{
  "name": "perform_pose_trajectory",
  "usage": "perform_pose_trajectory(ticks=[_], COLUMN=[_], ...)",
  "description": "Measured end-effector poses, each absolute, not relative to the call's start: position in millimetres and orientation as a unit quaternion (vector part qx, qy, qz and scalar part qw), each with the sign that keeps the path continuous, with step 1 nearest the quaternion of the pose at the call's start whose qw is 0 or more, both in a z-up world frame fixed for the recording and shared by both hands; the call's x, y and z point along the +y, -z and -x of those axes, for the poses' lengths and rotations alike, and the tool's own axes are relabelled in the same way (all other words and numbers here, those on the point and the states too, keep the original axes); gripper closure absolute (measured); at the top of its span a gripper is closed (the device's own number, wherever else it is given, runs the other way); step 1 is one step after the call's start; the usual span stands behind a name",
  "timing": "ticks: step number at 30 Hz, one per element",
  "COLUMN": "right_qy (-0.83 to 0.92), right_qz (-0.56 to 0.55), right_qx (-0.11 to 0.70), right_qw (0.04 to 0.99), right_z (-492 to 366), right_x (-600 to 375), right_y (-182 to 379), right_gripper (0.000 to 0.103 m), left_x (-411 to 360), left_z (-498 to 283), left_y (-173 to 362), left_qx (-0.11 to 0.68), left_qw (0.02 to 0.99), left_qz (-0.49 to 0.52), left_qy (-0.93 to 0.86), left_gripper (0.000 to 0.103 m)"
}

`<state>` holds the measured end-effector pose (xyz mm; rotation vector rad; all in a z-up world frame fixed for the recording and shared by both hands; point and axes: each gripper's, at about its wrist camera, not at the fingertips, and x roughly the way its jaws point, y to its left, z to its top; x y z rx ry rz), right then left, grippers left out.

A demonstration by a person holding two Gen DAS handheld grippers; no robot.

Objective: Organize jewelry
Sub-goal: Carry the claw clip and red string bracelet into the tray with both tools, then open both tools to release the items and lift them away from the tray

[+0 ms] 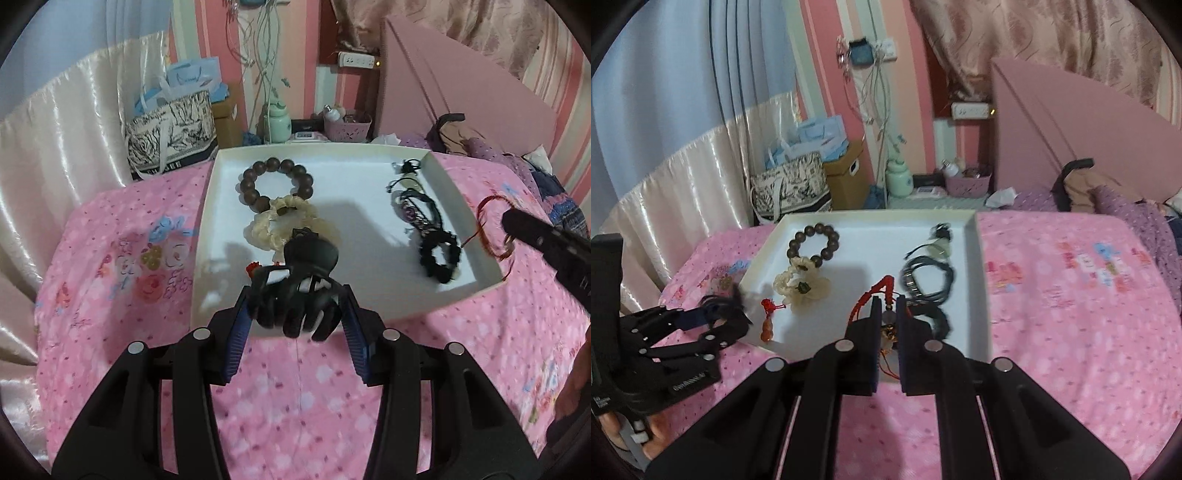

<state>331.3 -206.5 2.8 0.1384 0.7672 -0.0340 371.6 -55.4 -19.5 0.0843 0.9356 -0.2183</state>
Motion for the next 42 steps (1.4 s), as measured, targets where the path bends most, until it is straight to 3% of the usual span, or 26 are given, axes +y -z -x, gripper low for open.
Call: perform_pose_trajectory(ticks=[16,32,34,35,36,40,42], right_qy=[0.015,0.014,0.012,0.01,0.01,0.013,0.013], right_qz=[-0.067,-0.052,-0.052,-0.053,-0.053,-0.054,-0.055], right_qx=[0.444,0.466,0.465,0.46,0.455,0.441,0.429], right_qw=[0.893,0.883,0.884,0.886,0.889,0.896,0.901], right_z=[-385,-395,-394,-392,-390,-381,-375], right_x=[-189,-186,-186,-186,-187,-193,-199], right_y=[76,89,87,84,81,63,50], right_gripper=[0.096,0.094,0.085,0.066,0.054,0.054,0.054], left_x=[-54,-62,-61,-60,-59,-57,-55], left_z=[-411,-420,-420,-420,-419,-412,-407], left_y=[68,71,71,70,68,54,44], left_qx=[0.471,0.481,0.483,0.485,0.485,0.476,0.471], left_qw=[0.876,0.869,0.868,0.866,0.866,0.87,0.872], left_qz=[-0.039,-0.036,-0.035,-0.034,-0.033,-0.026,-0.021], left_qy=[0.097,0.111,0.112,0.114,0.116,0.124,0.129], left_gripper=[0.057,0.057,0.053,0.05,0.049,0.047,0.04])
